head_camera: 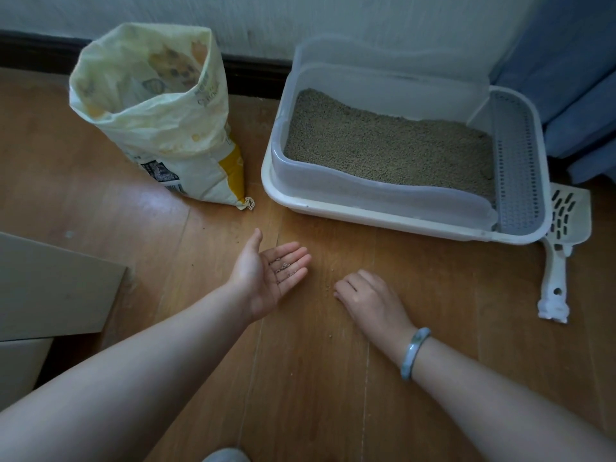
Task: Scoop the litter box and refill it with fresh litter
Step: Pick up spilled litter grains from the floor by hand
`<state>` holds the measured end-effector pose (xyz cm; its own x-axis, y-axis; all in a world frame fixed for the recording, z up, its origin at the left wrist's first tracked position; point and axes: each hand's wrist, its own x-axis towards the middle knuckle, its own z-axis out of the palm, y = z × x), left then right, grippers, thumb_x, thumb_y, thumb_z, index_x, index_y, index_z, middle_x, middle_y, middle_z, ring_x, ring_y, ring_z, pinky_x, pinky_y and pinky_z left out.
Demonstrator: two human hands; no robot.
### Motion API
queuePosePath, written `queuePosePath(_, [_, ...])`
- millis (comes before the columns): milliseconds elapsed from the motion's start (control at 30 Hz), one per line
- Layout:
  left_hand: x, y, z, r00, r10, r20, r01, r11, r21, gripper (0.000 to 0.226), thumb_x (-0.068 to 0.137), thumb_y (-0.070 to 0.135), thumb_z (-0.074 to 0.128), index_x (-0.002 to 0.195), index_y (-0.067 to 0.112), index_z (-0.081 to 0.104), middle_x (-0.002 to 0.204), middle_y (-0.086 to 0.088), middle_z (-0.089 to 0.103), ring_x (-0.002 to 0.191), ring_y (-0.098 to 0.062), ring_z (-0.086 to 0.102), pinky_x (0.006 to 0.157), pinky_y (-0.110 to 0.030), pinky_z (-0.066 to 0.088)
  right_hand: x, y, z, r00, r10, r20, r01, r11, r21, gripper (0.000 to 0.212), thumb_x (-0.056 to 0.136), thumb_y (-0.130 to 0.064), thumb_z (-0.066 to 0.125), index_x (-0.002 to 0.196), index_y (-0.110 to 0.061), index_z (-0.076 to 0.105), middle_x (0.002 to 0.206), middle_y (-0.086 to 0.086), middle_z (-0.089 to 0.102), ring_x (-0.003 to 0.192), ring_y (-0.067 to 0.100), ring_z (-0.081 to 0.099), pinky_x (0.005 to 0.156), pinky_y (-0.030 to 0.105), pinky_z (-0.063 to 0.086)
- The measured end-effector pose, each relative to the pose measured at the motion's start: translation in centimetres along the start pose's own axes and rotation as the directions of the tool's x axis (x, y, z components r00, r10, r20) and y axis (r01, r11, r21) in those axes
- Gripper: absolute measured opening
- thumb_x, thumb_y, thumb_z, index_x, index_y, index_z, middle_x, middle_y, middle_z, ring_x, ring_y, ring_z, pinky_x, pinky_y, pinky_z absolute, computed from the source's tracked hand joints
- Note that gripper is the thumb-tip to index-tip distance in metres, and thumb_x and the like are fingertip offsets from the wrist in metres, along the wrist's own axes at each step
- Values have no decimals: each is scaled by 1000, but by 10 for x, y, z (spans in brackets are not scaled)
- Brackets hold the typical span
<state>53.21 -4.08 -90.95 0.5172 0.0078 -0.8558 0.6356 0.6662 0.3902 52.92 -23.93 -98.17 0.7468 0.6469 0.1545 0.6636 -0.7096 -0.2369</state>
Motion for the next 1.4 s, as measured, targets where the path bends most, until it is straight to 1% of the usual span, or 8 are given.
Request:
queuePosePath(133, [-2,-3,-1,1000,-5,-5,5,1000,18,67,96,58,28,108,2,61,107,-15,70,98,-24,68,79,-34,55,-2,0,4,1000,-25,16,26,993,-114,19,92,-19,46,83,-14,62,75,3,58,68,21,52,60,32,41])
queuePosePath(433, [-3,-8,5,1000,-16,-5,16,998,52,66,97,57,27,107,1,61,107,-15,69,100,-25,67,83,-34,54,7,-2,5,999,12,45,-4,983,-182,25,90,-22,36,76,-17,56,70,1,53,62,19,48,56,32,37])
queuePosePath(667, [-3,-13,8,1000,-29,7,28,998,64,66,97,57,28,108,2,62,106,-15,70,97,-25,69,83,-35,54,21,-6,-22,943,330,-38,-318,931,178,27,92,-27,32,83,-14,54,80,4,55,73,24,51,67,36,43])
queuePosePath(767, [-3,-18,14,998,-47,35,45,997,69,67,97,58,28,110,1,60,97,-14,72,90,-22,70,76,-33,55,35,-27,-42,938,327,-113,-270,896,353,25,92,-26,37,85,-12,55,82,6,56,77,25,51,71,34,36])
queuePosePath(867, [-7,-20,21,996,-69,60,63,994,91,65,97,57,28,113,2,60,84,-10,72,74,-19,70,57,-26,55,43,-50,-47,961,246,-128,-189,919,347,22,91,-26,42,84,-14,58,79,3,56,75,23,50,68,36,39])
queuePosePath(1067, [-12,-15,20,995,-54,79,48,996,75,67,97,56,26,111,1,62,75,-9,70,62,-17,68,50,-23,54,40,-49,-45,957,235,-172,-148,900,410,18,86,-24,52,86,-18,68,79,-3,58,74,18,50,67,30,39])
queuePosePath(1200, [-12,-12,13,998,-18,62,14,998,58,67,97,57,26,110,1,61,95,-14,73,84,-22,72,72,-31,60,33,-26,-50,897,438,-63,-299,706,642,7,84,-17,63,85,-17,70,81,-4,57,74,10,54,68,21,44])
queuePosePath(1400, [-11,-2,4,1000,25,12,-25,999,29,68,97,57,26,114,1,59,111,-15,68,102,-25,67,83,-34,54,9,19,-33,897,409,171,-442,810,385,10,89,-23,61,93,-21,70,88,-6,56,85,11,53,76,31,47])
